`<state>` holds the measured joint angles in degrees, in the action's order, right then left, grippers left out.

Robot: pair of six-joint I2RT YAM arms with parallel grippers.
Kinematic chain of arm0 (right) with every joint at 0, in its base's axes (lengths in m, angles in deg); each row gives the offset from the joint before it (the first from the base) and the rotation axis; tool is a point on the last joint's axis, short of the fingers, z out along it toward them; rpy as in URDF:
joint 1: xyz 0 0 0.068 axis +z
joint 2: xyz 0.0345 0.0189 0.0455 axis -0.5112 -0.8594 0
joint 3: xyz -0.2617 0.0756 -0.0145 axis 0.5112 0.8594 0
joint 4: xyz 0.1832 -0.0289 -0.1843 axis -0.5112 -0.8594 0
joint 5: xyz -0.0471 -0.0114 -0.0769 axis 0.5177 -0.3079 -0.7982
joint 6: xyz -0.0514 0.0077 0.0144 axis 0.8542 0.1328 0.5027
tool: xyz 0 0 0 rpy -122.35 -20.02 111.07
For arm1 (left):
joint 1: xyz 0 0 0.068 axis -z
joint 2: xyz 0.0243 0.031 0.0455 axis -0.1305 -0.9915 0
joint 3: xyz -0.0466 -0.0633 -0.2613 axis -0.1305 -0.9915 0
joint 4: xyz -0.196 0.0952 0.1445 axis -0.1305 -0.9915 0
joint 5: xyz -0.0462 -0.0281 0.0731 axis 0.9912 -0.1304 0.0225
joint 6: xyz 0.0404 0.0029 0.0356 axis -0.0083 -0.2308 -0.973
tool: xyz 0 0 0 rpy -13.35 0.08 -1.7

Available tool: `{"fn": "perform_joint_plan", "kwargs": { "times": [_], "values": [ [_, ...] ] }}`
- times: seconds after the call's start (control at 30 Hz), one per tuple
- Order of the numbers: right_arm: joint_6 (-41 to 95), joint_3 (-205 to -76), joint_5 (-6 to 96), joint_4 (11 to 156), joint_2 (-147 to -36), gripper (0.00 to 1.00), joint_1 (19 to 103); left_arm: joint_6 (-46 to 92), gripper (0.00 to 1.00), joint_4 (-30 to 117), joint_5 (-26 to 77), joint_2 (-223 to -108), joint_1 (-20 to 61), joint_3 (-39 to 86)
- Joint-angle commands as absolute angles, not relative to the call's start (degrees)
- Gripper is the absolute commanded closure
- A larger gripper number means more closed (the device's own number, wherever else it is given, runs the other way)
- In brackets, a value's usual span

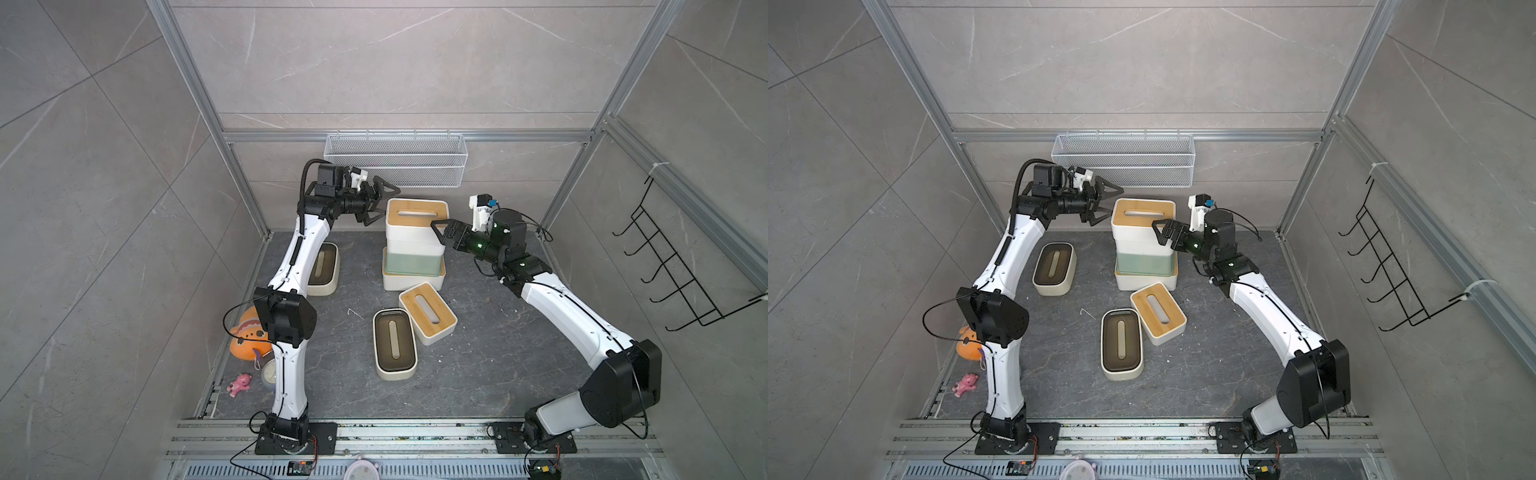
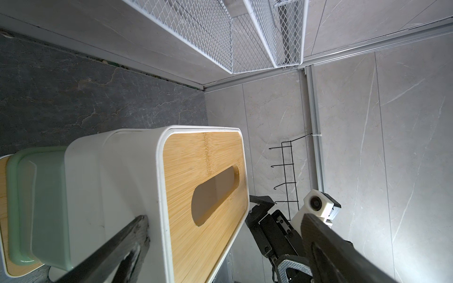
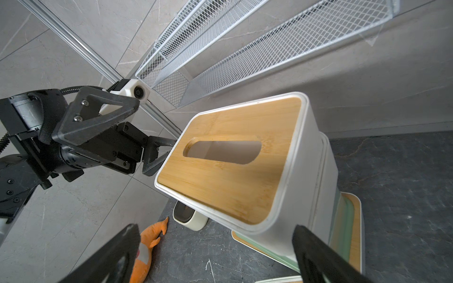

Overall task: Stack the tissue boxes
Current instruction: Adjust the tissue box on the tissue box.

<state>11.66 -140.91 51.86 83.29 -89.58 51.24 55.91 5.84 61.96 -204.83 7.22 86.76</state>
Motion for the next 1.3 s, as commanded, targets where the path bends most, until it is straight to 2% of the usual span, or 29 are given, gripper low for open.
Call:
{"fn": "perform_joint_plan", "kwargs": {
  "times": [0.0,0.73,1.27],
  "values": [
    [11.0,-142.53,52.06,83.04,-89.97,0.0,51.12,56.89,0.01,8.45,64.52,-205.92,7.54,89.38],
    [10.54,-142.34,52.22,83.27,-90.4,0.0,51.01,57.64,0.01,9.45,64.47,-206.65,7.88,89.95],
    [11.79,-144.54,51.03,78.87,-89.0,0.0,50.51,52.02,0.01,3.8,56.64,-200.23,5.53,87.84]
  ]
}}
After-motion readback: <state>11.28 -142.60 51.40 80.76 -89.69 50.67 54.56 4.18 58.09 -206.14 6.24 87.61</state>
